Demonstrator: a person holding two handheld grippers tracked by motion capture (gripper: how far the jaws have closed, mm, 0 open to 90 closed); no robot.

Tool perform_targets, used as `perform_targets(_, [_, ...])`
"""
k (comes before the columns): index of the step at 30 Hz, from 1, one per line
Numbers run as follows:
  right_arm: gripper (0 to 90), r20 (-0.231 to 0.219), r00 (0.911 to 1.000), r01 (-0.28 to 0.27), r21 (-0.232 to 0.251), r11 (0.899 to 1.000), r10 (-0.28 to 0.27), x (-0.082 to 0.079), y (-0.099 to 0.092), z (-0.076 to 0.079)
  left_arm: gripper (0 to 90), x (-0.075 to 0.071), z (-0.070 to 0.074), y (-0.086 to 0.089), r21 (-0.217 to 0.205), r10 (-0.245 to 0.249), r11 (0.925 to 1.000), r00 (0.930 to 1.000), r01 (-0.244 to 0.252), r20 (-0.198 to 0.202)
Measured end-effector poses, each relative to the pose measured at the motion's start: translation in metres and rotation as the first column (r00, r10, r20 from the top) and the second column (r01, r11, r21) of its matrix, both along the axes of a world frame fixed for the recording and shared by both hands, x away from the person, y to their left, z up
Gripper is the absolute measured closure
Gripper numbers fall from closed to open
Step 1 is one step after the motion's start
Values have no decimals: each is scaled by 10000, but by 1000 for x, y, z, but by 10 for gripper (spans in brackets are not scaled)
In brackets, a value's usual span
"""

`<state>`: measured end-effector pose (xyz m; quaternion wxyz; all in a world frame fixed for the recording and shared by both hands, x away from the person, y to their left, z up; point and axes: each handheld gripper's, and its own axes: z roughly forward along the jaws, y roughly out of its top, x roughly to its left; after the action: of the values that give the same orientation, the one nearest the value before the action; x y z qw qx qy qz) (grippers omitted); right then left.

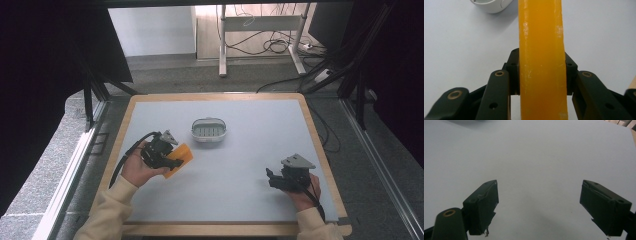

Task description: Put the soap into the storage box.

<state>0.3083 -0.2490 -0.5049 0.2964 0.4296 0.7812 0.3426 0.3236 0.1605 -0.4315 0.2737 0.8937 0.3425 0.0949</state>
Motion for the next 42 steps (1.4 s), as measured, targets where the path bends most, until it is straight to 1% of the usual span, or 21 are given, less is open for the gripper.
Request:
perform_targets(3, [155,13,10000,14,-16,10000,-14,0,0,0,617,2,1,0,25,-48,10000,10000,48,4])
perform_targets(5, [155,4,10000,22,-67,10000,-22,0,0,0,618,4,2,-1,-42,-96,9999,10000,96,-24])
perform_targets(9, [155,18,10000,64,-101,9999,-63,-1,0,-1,617,7,5,-3,-52,-126,9999,9999,126,40])
perform_targets(15, [155,22,10000,72,-145,9999,-72,-1,0,-1,617,8,9,-3,-22,-104,9999,9998,104,153])
perform_targets(17, [155,34,10000,63,-171,9998,-62,-1,0,-1,617,8,10,-3,-31,-128,9999,9998,128,132])
perform_targets(19, [155,18,10000,73,-166,9998,-72,-1,0,-1,617,10,11,-3,5,-130,9999,9998,130,164])
perform_targets(21, [155,13,10000,74,-197,9998,-73,-1,0,-1,617,11,11,-2,-72,-79,9999,9998,80,175])
perform_targets(28, [155,21,9999,114,-228,9997,-113,-1,1,-2,617,16,14,-2,-67,-80,9999,9997,82,252])
perform_targets(30, [155,14,9999,127,-213,9997,-127,-1,1,-2,617,19,16,-2,-7,-100,9999,9994,100,328])
perform_targets(32, [155,64,9999,110,-204,9997,-109,-1,1,-2,618,21,19,-3,-47,26,10000,9978,-23,668])
perform_targets(36, [155,64,9999,127,-218,9997,-126,-1,0,-2,618,25,22,-3,-88,-11,10000,9982,16,601])
perform_targets(38, [155,38,9999,148,-216,9997,-147,-1,0,-2,618,28,24,-6,43,-80,10000,9981,78,614])
perform_targets(42, [155,29,9999,160,-228,9996,-159,-1,0,-2,618,32,27,-8,72,-188,9998,9980,184,596])
